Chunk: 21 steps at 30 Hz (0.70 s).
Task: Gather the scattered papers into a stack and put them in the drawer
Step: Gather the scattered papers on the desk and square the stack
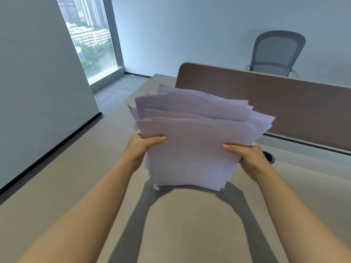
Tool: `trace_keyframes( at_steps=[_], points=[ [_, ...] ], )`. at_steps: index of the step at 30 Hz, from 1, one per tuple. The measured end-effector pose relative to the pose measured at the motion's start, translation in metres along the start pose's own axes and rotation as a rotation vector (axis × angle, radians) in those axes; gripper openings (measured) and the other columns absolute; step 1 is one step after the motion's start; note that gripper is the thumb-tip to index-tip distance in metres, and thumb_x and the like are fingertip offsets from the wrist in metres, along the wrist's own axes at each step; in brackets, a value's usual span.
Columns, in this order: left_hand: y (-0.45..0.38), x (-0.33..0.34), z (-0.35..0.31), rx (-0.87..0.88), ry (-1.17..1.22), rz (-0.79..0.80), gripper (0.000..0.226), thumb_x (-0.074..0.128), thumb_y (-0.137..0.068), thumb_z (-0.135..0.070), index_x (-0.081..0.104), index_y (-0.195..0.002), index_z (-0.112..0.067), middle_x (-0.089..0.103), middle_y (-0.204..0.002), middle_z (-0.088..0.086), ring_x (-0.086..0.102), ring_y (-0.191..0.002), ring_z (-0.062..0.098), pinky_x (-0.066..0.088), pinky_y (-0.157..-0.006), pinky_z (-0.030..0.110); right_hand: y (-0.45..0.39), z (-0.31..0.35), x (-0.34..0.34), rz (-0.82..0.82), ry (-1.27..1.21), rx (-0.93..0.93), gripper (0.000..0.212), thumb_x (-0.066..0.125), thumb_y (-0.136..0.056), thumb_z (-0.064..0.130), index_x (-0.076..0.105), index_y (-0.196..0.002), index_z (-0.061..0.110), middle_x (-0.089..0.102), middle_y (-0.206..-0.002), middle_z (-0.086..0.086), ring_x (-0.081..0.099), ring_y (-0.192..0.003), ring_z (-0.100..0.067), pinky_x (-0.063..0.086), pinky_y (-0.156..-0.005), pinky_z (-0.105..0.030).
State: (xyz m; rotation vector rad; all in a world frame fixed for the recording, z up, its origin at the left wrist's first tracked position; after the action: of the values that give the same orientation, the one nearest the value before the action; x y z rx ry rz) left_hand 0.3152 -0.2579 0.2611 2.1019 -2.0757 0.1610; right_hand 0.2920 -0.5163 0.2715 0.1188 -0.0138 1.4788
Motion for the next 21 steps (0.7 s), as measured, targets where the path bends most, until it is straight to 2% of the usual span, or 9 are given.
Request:
trace_keyframes(
  at_steps=[2,5,7,9,12,16,19,21],
  points=[
    [-0.001,-0.004,-0.006,0.012,-0.017,0.018,0.048,0.078,-0.041,-0.011,0.065,-0.087,-0.017,0.075,-0.069,-0.010,0.070,-0.066,0.002,0.053,-0.058,0.013,0.001,0.004,-0.004,0.055,0.055,-0.017,0.029,0.071,-0.061,-0.003,0.064,-0.078,0.019,0.072,-0.067,0.011,0.064,-0.071,-0.011,0.050,-0.067,-0.024],
    [-0.002,0.000,-0.011,0.042,-0.073,0.047,0.058,0.075,-0.036,-0.028,0.065,-0.093,-0.020,0.071,-0.089,-0.002,0.067,-0.083,0.013,0.053,-0.069,0.022,0.000,0.010,0.000,0.101,0.082,-0.042,0.029,0.065,-0.070,-0.008,0.064,-0.080,0.019,0.068,-0.075,0.003,0.063,-0.072,-0.012,0.048,-0.068,-0.026],
    [-0.002,0.009,-0.016,0.050,-0.071,0.079,0.050,0.077,-0.040,-0.023,0.066,-0.089,-0.021,0.071,-0.085,-0.004,0.068,-0.078,0.010,0.055,-0.064,0.020,-0.003,0.013,0.007,0.110,0.073,-0.056,0.030,0.065,-0.071,-0.009,0.065,-0.081,0.020,0.069,-0.072,0.007,0.066,-0.066,-0.006,0.050,-0.068,-0.025],
    [-0.003,0.015,-0.021,0.066,-0.073,0.088,0.038,0.078,-0.055,-0.009,0.064,-0.087,-0.022,0.069,-0.084,-0.004,0.068,-0.074,0.009,0.055,-0.058,0.015,-0.006,0.016,0.011,0.108,0.057,-0.065,0.032,0.072,-0.065,-0.004,0.064,-0.084,0.021,0.070,-0.074,0.008,0.067,-0.064,-0.004,0.053,-0.066,-0.023],
    [-0.008,0.009,-0.022,0.066,-0.087,0.046,0.028,0.064,-0.076,0.003,0.061,-0.089,-0.022,0.066,-0.088,-0.003,0.065,-0.075,0.007,0.052,-0.054,0.010,-0.008,0.018,0.009,0.093,0.053,-0.076,0.032,0.071,-0.067,-0.001,0.063,-0.086,0.023,0.068,-0.082,0.005,0.067,-0.071,-0.010,0.052,-0.067,-0.024],
    [-0.010,0.000,0.004,-0.026,-0.090,0.035,0.030,0.060,-0.076,0.009,0.061,-0.089,-0.018,0.073,-0.072,-0.010,0.069,-0.062,0.000,0.050,-0.050,0.008,-0.007,0.002,0.006,0.065,0.054,-0.018,0.028,0.063,-0.075,-0.008,0.062,-0.083,0.019,0.066,-0.084,0.000,0.062,-0.078,-0.017,0.049,-0.070,-0.027],
    [-0.009,-0.001,0.034,-0.098,-0.058,0.031,0.034,0.061,-0.076,0.010,0.058,-0.102,-0.011,0.068,-0.082,-0.003,0.064,-0.074,0.011,0.050,-0.050,0.009,-0.008,-0.024,0.004,0.013,0.031,0.050,0.026,0.064,-0.073,-0.010,0.065,-0.076,0.016,0.069,-0.071,0.005,0.062,-0.074,-0.016,0.048,-0.066,-0.026],
    [-0.011,-0.001,0.051,-0.123,-0.027,0.033,0.042,0.070,-0.066,0.007,0.059,-0.103,-0.011,0.072,-0.080,-0.006,0.067,-0.072,0.011,0.053,-0.053,0.011,-0.011,-0.041,0.003,-0.035,0.015,0.085,0.025,0.065,-0.071,-0.011,0.066,-0.071,0.014,0.070,-0.062,0.007,0.061,-0.073,-0.018,0.047,-0.068,-0.029]
  ],
)
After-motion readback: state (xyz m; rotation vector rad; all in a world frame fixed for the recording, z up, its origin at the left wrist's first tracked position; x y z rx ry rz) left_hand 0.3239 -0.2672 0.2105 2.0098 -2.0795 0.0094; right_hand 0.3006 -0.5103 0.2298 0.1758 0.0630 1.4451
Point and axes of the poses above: each hand's wrist, its own y-axis away from the middle knuckle, its own x-axis out of the palm, z = x × y, the point moved 4 cm from there along -y, towards the middle knuckle
